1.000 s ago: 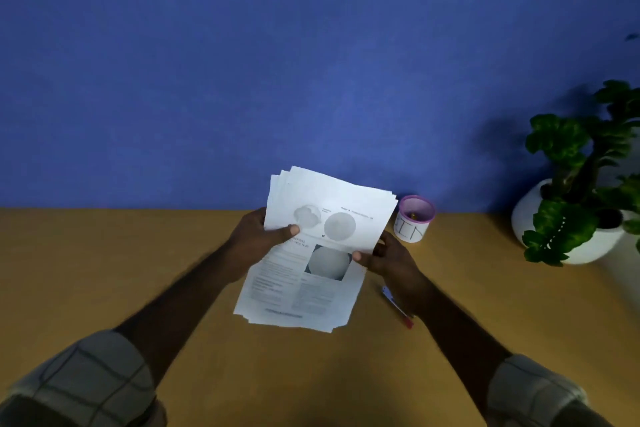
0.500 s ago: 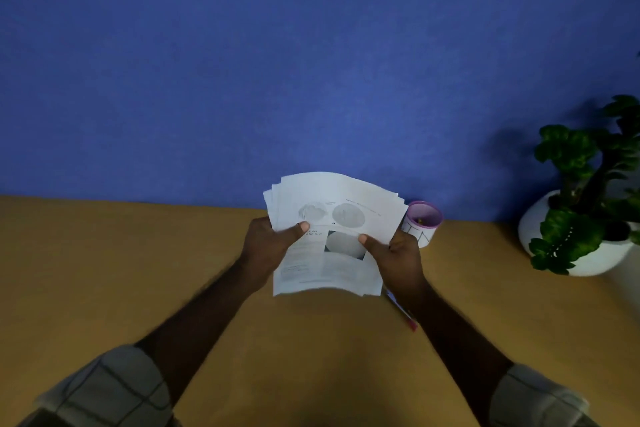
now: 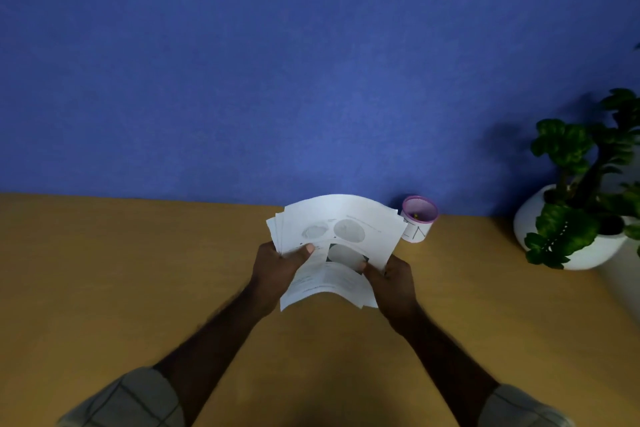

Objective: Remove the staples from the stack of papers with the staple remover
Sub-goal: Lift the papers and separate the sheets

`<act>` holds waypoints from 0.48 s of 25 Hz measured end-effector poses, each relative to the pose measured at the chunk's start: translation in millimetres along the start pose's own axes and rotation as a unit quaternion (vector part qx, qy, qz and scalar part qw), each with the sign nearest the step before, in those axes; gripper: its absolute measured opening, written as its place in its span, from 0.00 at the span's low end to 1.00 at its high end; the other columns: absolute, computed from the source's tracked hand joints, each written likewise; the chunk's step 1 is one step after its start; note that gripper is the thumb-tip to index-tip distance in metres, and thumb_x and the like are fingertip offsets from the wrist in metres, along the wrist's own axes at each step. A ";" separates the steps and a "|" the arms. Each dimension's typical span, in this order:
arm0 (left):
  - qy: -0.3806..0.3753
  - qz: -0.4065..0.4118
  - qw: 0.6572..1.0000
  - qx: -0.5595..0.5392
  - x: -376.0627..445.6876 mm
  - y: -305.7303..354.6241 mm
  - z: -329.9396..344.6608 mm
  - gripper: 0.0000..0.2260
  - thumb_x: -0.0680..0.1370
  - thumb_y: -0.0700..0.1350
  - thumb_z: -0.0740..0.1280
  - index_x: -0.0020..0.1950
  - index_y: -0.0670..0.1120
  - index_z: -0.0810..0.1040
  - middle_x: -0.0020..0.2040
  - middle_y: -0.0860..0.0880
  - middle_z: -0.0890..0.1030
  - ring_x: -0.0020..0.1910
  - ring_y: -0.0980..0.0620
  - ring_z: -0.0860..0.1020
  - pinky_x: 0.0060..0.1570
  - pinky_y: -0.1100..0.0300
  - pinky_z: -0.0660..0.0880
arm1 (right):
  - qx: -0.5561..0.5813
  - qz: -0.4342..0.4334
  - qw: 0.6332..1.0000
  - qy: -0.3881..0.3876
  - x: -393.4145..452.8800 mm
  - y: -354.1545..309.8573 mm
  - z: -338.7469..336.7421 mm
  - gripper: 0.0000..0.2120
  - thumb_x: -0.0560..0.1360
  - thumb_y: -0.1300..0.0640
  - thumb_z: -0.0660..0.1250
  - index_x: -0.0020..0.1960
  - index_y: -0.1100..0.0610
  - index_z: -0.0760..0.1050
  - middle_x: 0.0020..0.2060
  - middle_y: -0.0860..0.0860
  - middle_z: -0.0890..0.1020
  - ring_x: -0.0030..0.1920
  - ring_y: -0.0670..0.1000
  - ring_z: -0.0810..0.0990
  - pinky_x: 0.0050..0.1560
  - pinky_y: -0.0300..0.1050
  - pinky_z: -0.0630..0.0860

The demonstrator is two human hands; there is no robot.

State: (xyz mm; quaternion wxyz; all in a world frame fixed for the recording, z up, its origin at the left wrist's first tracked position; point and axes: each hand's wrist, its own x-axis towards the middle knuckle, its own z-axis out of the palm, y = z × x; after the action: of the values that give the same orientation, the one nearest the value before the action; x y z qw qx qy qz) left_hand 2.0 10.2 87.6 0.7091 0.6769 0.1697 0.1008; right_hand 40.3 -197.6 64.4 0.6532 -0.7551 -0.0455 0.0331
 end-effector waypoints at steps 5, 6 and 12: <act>0.032 -0.035 0.999 0.021 -6.4 -12.7 2.0 0.06 0.76 0.41 0.74 0.51 0.51 0.83 0.54 0.48 0.85 0.51 0.48 0.83 0.49 0.53 0.80 | -0.035 0.042 0.998 -0.025 -5.9 16.1 -4.5 0.12 0.75 0.61 0.70 0.55 0.47 0.77 0.50 0.47 0.84 0.54 0.51 0.82 0.52 0.46 0.80; 0.046 -0.028 0.999 0.009 -4.5 -9.6 1.7 0.06 0.76 0.41 0.74 0.50 0.50 0.83 0.54 0.47 0.85 0.49 0.50 0.84 0.46 0.56 0.79 | -0.033 0.032 0.999 -0.023 -4.0 15.1 -7.3 0.13 0.74 0.59 0.72 0.56 0.47 0.77 0.51 0.46 0.84 0.53 0.50 0.82 0.51 0.45 0.80; 0.018 0.040 0.985 -0.168 15.3 16.3 -16.8 0.15 0.78 0.39 0.70 0.65 0.44 0.78 0.65 0.44 0.81 0.63 0.46 0.80 0.61 0.48 0.76 | 0.088 0.167 0.981 0.053 9.5 6.7 -17.5 0.34 0.70 0.46 0.75 0.70 0.56 0.67 0.64 0.49 0.74 0.64 0.58 0.74 0.64 0.60 0.74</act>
State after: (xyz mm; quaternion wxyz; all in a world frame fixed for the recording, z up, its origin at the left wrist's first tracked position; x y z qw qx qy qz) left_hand 11.2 32.5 101.8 0.8050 0.5524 0.1363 0.1683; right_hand 51.9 -214.7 60.3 0.7039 -0.6923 0.1191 0.1055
